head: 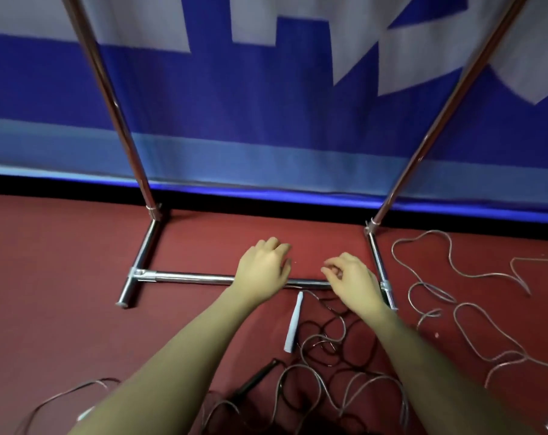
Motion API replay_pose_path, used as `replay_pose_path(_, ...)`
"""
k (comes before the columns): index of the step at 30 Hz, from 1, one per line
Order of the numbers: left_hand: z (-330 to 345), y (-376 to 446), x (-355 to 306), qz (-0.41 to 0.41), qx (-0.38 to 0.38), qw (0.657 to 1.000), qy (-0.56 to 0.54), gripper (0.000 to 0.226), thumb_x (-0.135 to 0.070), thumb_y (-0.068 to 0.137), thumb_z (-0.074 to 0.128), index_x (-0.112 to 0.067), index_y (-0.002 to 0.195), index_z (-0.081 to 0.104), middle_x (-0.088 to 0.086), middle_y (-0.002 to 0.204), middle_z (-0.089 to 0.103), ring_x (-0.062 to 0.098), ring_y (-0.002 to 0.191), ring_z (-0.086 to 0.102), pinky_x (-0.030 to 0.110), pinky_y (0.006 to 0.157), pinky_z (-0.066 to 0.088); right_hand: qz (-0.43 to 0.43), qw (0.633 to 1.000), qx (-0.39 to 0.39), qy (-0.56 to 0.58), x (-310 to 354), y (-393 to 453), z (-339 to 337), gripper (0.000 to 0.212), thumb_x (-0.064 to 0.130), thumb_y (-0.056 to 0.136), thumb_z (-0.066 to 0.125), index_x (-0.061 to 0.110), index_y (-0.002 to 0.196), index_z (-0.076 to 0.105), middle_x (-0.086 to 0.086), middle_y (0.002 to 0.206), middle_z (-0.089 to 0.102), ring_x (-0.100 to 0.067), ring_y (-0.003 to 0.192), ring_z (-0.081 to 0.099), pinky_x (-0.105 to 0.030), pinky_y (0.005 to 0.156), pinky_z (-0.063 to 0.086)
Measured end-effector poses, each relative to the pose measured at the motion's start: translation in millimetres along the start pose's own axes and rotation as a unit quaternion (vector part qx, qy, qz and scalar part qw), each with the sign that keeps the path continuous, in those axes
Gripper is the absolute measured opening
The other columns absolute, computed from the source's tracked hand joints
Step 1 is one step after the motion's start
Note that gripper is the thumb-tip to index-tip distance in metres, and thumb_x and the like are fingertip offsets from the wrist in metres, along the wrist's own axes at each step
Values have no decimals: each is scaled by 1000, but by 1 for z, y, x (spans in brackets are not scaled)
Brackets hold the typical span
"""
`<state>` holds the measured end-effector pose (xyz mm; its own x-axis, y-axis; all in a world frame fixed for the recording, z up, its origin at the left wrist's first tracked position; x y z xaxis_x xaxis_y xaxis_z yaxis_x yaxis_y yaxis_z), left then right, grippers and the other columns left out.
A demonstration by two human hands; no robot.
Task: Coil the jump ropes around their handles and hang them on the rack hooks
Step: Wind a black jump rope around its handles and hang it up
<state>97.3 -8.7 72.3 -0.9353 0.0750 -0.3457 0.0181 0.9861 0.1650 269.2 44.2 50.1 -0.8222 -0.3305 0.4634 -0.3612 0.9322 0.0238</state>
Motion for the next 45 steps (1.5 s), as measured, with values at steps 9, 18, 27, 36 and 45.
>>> replay_pose_path(9, 144, 2, -15, 98, 92, 990, 35, 25, -19, 71, 59, -14, 91, 72, 6, 73, 58, 29, 61, 57, 27, 49, 43, 31, 988, 109, -104, -101, -31, 105, 22, 25, 75, 79, 14, 93, 73, -3, 95, 61, -29, 95, 57, -36, 86, 43)
replay_pose_path(18, 153, 19, -23, 35, 134, 989, -42, 31, -25, 100, 47, -13, 123, 63, 7, 120, 57, 29, 109, 50, 41, 87, 43, -88, 988, -120, -37, -86, -17, 79, 23, 28, 86, 52, 15, 83, 71, 1, 78, 61, -18, 75, 51, -30, 71, 38)
replay_pose_path(27, -8, 38, -32, -142, 143, 843, -499, 10, -6, 93, 60, -2, 87, 67, 5, 69, 69, 11, 61, 64, 26, 65, 54, 92, 882, 1, 463, -12, 5, -13, 19, 15, 94, 58, 18, 80, 71, 6, 78, 73, 2, 76, 64, -14, 78, 46)
replay_pose_path(36, -170, 26, -62, -155, 70, 678, -716, 17, -10, 97, 51, -4, 90, 65, 5, 72, 72, 14, 67, 72, 25, 59, 59, 47, 773, 111, 623, 109, 6, -108, 50, 43, 101, 28, 9, 89, 63, 0, 72, 71, -11, 67, 66, -25, 74, 46)
replay_pose_path(45, -231, 8, -58, -168, -35, 601, -781, 18, -16, 96, 55, -7, 83, 63, -1, 68, 71, 9, 63, 70, 28, 64, 59, -49, 847, 168, 502, 162, -9, -149, 18, 16, 99, 46, 14, 100, 63, -1, 85, 70, -14, 87, 66, -33, 87, 46)
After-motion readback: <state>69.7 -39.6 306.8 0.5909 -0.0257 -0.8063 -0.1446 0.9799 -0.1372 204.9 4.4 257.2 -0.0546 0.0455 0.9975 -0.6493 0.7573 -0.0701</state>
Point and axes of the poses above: each hand's wrist, its own y-axis towards the middle knuckle, its own z-axis out of the palm, x = y × z, the point moved 5 cm from there along y, towards the middle knuckle
